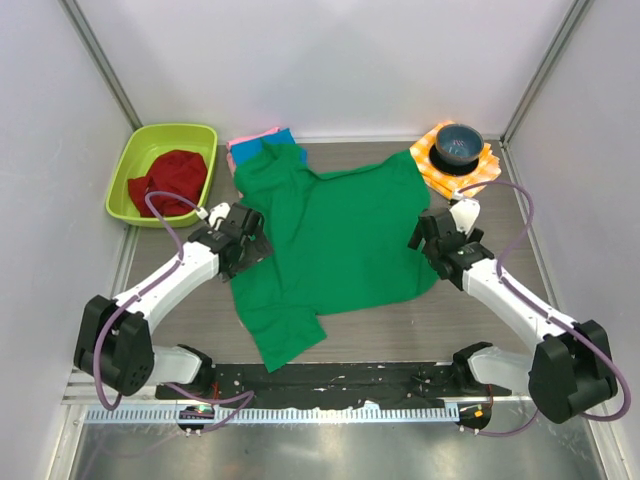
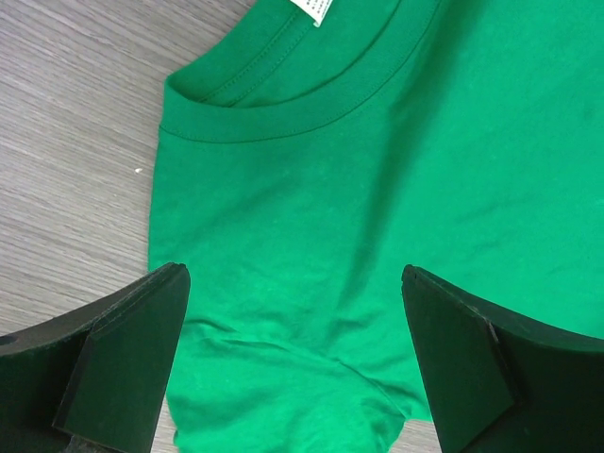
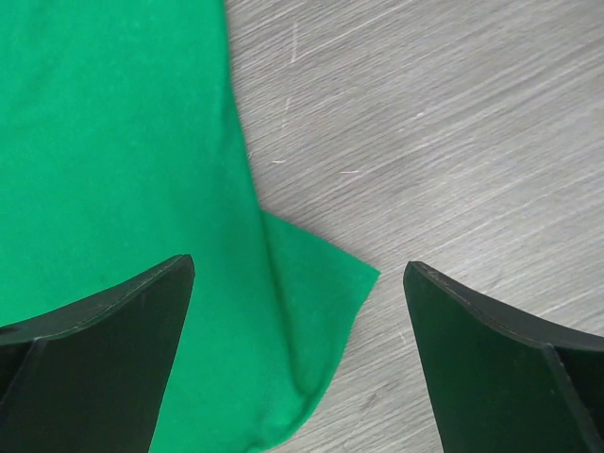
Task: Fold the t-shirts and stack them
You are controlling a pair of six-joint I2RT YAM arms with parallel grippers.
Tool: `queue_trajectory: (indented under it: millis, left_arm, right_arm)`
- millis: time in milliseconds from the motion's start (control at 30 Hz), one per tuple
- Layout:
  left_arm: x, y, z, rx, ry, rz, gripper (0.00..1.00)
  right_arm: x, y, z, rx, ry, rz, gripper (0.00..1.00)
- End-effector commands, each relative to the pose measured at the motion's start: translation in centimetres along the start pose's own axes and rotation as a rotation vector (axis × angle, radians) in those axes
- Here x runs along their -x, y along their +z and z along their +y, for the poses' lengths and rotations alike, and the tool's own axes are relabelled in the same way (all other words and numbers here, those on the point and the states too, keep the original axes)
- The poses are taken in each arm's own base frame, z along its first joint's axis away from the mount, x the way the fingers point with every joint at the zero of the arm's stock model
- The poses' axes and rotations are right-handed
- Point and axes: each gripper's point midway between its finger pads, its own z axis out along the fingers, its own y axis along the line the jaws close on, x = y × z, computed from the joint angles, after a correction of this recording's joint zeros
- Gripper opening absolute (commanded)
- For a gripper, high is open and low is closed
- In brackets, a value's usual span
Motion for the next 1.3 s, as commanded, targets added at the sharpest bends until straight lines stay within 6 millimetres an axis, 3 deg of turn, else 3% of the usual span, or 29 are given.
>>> queue_trajectory:
  millis: [0, 167, 367, 600, 933, 1067, 1267]
  left_arm:
    - [1.8, -1.8, -2.2, -0.105, -0.034, -0.051, 1.0]
    - [1.0, -2.0, -2.4, -0.128, -0.03, -0.028, 1.0]
    - [-0.3, -0.6, -1.9, -0.108, -0.015, 0.005, 1.0]
    - [-2.2, 1.5, -1.5, -0.085, 0.001, 0.059, 1.0]
    - [-2.6, 2.6, -2.0, -0.087, 0.014, 0.076, 1.0]
    - [-2.8, 2.8, -2.0, -0.086, 0.019, 0.084, 1.0]
    - [-3.1, 2.9, -2.0, -0.082, 0.03, 0.097, 1.0]
  right_arm:
    - [0.4, -0.7, -1.7, -0.078, 0.102, -0.006, 1.0]
    - [-2.5, -1.0, -2.7, -0.17, 0.085, 0.148, 1.0]
    - [-5.4, -0.6, -4.9, -0.281, 0.045, 0.22, 1.0]
    - [-6.5, 0.1, -5.9, -0.339, 0.006, 0.227, 1.0]
    - [-8.0, 1.8, -6.8, -0.421, -0.089, 0.257, 1.0]
    - [-8.6, 1.7, -7.1, -0.463, -0.102, 0.292, 1.0]
    - [-9.9, 0.1, -10.1, -0.696, -0.123, 0.337, 0.97]
